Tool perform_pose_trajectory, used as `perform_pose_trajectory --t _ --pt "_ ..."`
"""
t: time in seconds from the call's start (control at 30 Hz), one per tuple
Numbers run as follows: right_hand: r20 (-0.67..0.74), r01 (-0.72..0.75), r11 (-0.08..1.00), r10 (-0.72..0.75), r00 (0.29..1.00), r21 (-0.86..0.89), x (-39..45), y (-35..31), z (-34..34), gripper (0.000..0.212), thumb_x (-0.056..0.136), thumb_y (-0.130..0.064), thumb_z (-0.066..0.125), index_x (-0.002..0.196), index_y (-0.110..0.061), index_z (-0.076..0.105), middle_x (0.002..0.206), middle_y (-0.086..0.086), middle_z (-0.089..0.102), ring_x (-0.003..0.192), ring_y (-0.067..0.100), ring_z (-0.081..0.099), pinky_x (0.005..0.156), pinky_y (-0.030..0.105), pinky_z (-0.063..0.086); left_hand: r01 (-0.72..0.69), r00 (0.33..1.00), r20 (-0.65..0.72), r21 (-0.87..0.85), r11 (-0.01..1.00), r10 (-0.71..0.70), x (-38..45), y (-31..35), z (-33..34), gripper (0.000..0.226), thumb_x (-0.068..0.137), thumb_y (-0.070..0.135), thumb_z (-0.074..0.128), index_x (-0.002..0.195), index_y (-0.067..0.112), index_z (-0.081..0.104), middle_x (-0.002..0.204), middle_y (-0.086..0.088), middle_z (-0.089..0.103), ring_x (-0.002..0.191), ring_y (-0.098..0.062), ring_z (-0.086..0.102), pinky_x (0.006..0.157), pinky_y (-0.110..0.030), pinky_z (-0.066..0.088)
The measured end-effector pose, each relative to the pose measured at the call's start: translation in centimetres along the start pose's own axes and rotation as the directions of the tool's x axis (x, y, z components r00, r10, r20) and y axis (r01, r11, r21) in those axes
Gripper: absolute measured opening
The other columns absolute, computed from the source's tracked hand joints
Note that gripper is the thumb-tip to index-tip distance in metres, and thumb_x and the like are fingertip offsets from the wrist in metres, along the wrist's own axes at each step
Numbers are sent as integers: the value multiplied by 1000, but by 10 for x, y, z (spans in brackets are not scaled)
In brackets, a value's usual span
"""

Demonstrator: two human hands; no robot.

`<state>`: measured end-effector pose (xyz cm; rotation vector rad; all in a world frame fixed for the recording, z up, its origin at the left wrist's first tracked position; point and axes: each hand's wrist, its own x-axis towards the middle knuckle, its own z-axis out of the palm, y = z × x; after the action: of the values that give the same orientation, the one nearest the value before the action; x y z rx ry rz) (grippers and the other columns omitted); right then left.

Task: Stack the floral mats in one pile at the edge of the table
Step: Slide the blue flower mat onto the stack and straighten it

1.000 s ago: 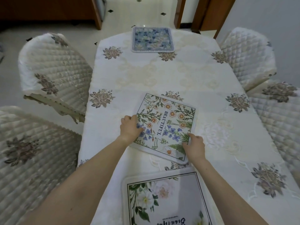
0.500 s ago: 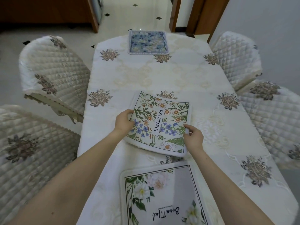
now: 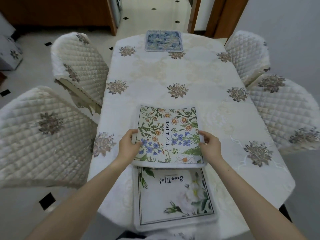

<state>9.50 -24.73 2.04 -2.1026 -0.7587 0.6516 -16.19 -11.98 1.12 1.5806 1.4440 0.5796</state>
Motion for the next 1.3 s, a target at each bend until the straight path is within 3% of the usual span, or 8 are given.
perform_pose_trajectory --t 0.1,0.23,0.43,0.53,0.67,0.8,1.0,1.3 --pt "36 10 999 -8 999 -47 -30 21 -7 49 77 10 52 118 -13 64 92 0 65 80 15 58 57 4 39 16 1000 -11 -10 1000 -16 -47 -20 1 40 80 7 70 114 20 54 98 6 56 91 -13 52 68 -11 39" --pt "68 4 998 1 998 -69 -63 46 -15 47 79 10 52 119 -11 64 101 8 67 84 17 58 70 21 44 56 998 -10 -34 998 -57 -101 -43 9 39 80 7 70 113 19 53 100 0 58 93 -20 57 78 -28 48" --pt "96 4 995 5 995 -96 -97 70 -21 47 79 12 51 120 -8 63 103 12 68 84 19 58 67 19 44 105 994 -15 -24 994 -105 -152 -64 17 41 81 6 68 118 14 51 114 -8 60 104 -25 58 92 -43 49" --pt "103 3 992 10 995 -126 -108 81 -21 48 79 13 50 120 -9 62 101 12 69 78 16 56 51 4 41 111 994 -17 20 994 -111 -165 -71 19 43 82 6 67 120 12 50 118 -8 59 107 -26 56 94 -43 48" --pt "109 0 987 17 994 -159 -115 94 -20 47 80 11 52 121 -8 61 107 11 70 82 15 55 53 5 36 86 995 30 160 983 -92 -173 -82 23 47 82 10 67 125 11 49 121 -10 56 116 -25 50 98 -33 40" --pt "98 14 987 2 995 -162 -114 96 -20 38 84 3 54 118 -9 64 111 11 70 89 18 60 69 19 42 -6 998 55 297 955 -10 -171 -87 22 49 85 19 65 129 12 47 119 -11 53 114 -27 41 96 -33 34" --pt "112 0 976 25 993 -218 -107 94 -17 37 84 4 51 118 -7 62 110 15 69 92 28 63 70 24 41 -72 995 100 492 867 26 -167 -84 22 48 88 22 60 131 12 42 122 -15 49 111 -29 36 93 -36 35" --pt "193 1 944 66 979 -329 -102 94 -19 43 77 5 53 117 -8 58 111 19 64 87 27 58 65 27 46 -12 987 145 505 863 -71 -160 -83 17 46 80 23 65 118 18 42 114 -14 42 107 -31 37 86 -35 37"
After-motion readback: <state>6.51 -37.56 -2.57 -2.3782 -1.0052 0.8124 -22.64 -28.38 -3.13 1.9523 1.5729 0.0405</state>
